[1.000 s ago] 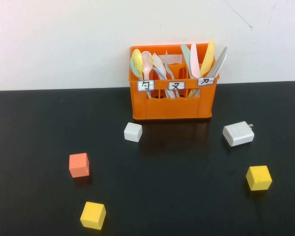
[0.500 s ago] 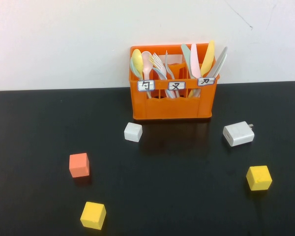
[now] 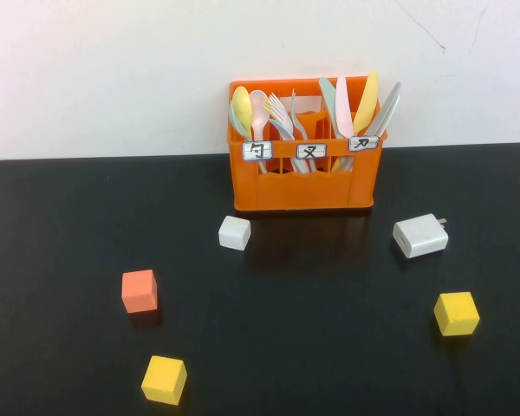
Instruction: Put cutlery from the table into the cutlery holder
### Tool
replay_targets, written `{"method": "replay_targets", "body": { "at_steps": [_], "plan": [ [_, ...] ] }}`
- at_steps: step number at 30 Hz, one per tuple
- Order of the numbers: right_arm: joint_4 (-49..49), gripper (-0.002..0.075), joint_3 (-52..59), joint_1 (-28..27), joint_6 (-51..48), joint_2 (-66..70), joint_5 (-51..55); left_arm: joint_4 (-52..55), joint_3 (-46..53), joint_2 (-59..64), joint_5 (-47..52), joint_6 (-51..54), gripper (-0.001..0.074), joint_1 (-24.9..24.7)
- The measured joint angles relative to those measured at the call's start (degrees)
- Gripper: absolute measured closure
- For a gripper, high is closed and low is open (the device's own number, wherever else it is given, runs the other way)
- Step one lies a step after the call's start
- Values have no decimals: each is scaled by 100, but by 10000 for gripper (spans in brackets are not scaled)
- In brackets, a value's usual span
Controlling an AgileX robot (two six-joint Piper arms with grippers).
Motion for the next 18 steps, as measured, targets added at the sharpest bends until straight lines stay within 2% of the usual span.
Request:
{"method": "replay_targets", "body": {
  "at_steps": [18],
  "plan": [
    [0,728,0,0,0,0,0,-26,0,0,0,46,736,0]
  ]
}}
